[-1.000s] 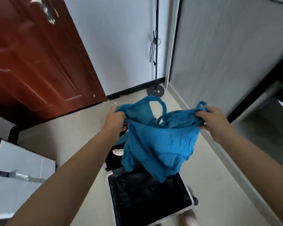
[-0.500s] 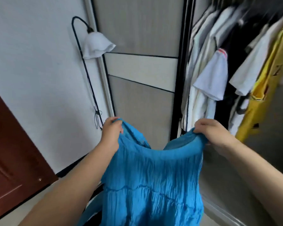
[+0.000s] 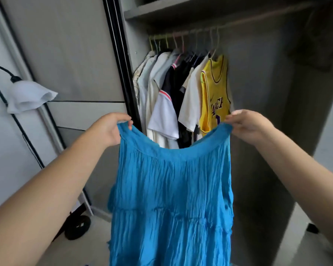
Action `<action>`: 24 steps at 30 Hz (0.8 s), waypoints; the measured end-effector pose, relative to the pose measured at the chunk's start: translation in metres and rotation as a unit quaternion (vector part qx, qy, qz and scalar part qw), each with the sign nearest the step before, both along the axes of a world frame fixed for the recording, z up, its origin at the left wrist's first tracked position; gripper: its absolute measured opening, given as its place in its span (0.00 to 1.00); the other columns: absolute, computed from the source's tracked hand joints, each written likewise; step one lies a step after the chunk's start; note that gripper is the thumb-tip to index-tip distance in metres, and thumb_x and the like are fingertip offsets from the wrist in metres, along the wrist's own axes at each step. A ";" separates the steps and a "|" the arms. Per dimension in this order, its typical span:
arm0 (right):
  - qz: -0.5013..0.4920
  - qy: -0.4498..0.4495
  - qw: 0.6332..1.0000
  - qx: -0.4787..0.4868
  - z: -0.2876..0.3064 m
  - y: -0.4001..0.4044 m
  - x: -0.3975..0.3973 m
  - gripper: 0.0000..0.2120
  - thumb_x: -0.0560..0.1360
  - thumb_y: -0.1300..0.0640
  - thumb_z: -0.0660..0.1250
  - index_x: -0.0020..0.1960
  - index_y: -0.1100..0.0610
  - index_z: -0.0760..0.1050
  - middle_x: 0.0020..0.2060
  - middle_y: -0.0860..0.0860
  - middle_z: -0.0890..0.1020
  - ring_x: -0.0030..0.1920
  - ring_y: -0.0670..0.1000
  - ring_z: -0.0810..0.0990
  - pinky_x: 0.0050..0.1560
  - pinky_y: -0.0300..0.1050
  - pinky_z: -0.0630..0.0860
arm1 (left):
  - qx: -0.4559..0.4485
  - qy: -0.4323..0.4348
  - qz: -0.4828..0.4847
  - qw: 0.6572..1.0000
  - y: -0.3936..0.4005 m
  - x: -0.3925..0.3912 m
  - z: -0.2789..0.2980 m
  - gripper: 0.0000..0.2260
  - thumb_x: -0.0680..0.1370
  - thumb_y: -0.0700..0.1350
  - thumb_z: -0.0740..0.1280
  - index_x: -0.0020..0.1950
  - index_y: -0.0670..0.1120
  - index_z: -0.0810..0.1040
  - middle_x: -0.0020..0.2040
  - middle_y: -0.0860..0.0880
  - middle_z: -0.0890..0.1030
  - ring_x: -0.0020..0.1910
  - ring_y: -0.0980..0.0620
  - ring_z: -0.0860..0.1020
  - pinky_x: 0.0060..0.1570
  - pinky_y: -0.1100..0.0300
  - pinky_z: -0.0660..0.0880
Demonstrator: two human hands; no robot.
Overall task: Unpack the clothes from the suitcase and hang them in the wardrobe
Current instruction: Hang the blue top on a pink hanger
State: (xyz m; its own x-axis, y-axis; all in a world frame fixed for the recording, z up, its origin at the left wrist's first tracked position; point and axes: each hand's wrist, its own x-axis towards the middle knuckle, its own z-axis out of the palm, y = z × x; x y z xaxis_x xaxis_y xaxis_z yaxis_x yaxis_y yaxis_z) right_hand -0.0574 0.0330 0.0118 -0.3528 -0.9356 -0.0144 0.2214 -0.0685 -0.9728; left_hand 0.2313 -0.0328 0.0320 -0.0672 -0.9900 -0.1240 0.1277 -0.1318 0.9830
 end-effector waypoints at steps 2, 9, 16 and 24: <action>0.009 -0.040 0.999 -0.018 0.007 -0.004 -0.027 0.10 0.76 0.72 0.55 0.39 0.63 0.68 0.36 0.53 0.71 0.55 0.57 0.76 0.59 0.47 0.72 | 0.035 -0.011 -0.008 0.999 -0.013 -0.025 -0.001 0.10 0.78 0.37 0.57 0.37 0.43 0.67 0.21 0.47 0.72 0.17 0.55 0.70 0.23 0.68 0.73; -0.026 0.007 1.000 -0.005 0.026 -0.020 -0.098 0.08 0.75 0.69 0.59 0.40 0.61 0.73 0.40 0.56 0.77 0.56 0.55 0.77 0.63 0.53 0.70 | -0.004 -0.157 -0.123 0.980 -0.050 -0.115 0.012 0.11 0.76 0.28 0.56 0.39 0.42 0.69 0.33 0.43 0.71 0.33 0.48 0.73 0.27 0.61 0.77; 0.021 0.365 0.917 0.156 0.032 -0.068 -0.148 0.05 0.76 0.61 0.63 0.49 0.61 0.74 0.48 0.56 0.78 0.51 0.53 0.78 0.51 0.46 0.75 | 0.003 -0.048 -0.135 0.990 -0.086 -0.200 0.031 0.13 0.75 0.30 0.47 0.33 0.42 0.59 0.33 0.44 0.65 0.29 0.45 0.69 0.35 0.52 0.68; -0.055 0.657 0.715 0.234 0.061 -0.138 -0.188 0.19 0.77 0.51 0.59 0.62 0.62 0.71 0.59 0.57 0.74 0.59 0.56 0.73 0.49 0.42 0.68 | -0.029 0.097 -0.215 0.971 -0.139 -0.247 0.057 0.24 0.78 0.36 0.57 0.74 0.41 0.58 0.40 0.41 0.72 0.37 0.46 0.75 0.32 0.54 0.75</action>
